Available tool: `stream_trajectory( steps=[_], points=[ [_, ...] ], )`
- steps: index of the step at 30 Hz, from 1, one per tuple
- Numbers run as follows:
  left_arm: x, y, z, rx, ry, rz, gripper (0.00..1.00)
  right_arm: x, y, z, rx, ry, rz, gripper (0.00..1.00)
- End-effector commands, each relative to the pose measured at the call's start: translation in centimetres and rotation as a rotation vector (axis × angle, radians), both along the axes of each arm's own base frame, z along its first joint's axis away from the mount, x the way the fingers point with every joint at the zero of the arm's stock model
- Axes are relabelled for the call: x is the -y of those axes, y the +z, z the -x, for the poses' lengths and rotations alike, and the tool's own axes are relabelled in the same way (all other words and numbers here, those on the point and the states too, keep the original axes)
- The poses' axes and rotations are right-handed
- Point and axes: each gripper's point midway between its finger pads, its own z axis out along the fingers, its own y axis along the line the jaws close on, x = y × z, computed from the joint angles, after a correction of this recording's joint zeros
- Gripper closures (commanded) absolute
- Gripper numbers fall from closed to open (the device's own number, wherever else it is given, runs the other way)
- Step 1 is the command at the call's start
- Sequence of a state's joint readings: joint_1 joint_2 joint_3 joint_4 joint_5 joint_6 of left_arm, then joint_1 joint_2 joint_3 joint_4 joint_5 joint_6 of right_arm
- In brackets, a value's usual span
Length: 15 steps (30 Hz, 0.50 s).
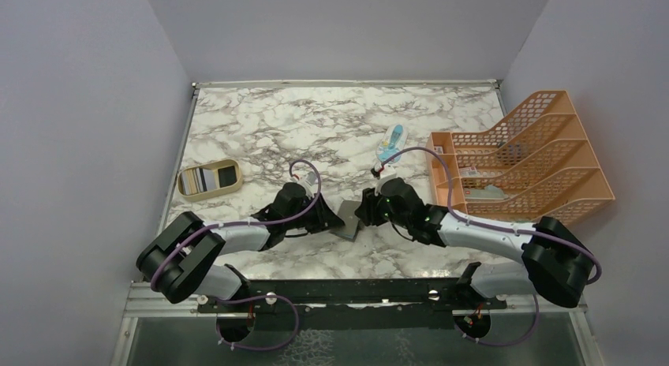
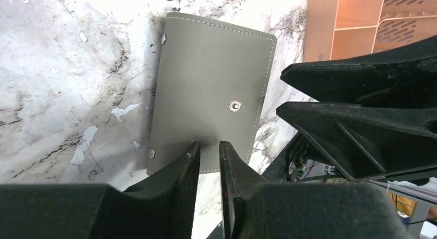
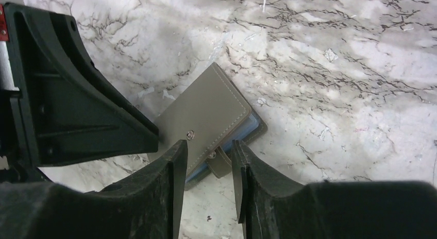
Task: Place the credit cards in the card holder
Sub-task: Close the card holder at the center of the board.
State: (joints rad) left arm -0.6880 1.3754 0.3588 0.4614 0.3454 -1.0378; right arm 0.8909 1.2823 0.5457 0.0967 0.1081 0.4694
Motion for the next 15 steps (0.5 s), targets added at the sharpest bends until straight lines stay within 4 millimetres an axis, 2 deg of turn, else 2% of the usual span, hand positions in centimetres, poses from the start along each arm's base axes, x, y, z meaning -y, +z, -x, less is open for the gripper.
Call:
stream_trajectory(
  steps=[1,3,5,15],
  points=[
    [0.5,1.1,-1.2,0.07,0.01,0.007,0.73,0.8,-1.0,0.5,-0.13,-0.116,0.022,0.59],
    [0.4,1.4,-1.1,0.078,0.014,0.011,0.69,-0.2,-0.7,1.0,-0.135,-0.055,-0.024,0.49],
    [0.2,1.5,-1.1,0.088,0.02,0.012,0.67,-0.8,-0.4,1.2,-0.148,-0.025,-0.051,0.46],
    [0.1,1.1,-1.0,0.081,0.023,0.002,0.66,-2.8,-0.4,1.0,-0.148,0.1,-0.108,0.4]
  ],
)
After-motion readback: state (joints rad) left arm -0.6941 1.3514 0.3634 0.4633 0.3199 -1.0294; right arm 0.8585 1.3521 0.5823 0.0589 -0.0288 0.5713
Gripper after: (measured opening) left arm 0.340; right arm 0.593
